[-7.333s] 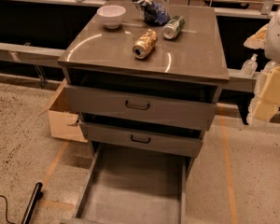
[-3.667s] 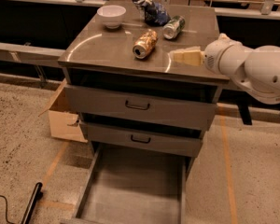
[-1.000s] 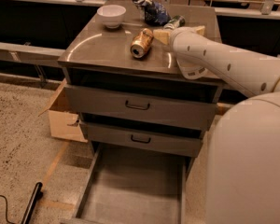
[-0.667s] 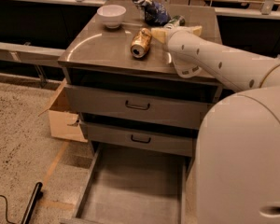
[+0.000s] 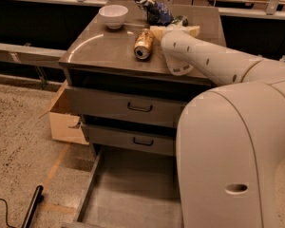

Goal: Place green can into bottom drawer

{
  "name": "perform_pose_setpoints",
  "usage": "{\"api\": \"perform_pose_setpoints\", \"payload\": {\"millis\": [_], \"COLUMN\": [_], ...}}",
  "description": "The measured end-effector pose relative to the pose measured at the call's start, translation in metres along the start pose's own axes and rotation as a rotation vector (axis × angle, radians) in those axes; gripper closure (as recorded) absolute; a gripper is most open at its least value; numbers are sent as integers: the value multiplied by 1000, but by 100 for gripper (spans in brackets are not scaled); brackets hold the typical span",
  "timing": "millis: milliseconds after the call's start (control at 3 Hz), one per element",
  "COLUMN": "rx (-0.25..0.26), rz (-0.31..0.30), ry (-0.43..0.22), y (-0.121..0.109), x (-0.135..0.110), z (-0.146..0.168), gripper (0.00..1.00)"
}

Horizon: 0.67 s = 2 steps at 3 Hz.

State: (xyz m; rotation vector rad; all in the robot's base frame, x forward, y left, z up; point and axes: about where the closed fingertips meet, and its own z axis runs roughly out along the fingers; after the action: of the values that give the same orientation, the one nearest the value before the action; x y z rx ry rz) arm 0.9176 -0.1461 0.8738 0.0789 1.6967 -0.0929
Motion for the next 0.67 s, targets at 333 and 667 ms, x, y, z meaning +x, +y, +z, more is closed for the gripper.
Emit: {"api": "perform_pose_setpoints", "payload": {"millis": [333, 667], "rx": [32, 58], "rz": [6, 8], "ry": [-3, 1], "y": [1, 1], "x": [-4, -5], "z": [10, 16], "gripper": [0, 17]}}
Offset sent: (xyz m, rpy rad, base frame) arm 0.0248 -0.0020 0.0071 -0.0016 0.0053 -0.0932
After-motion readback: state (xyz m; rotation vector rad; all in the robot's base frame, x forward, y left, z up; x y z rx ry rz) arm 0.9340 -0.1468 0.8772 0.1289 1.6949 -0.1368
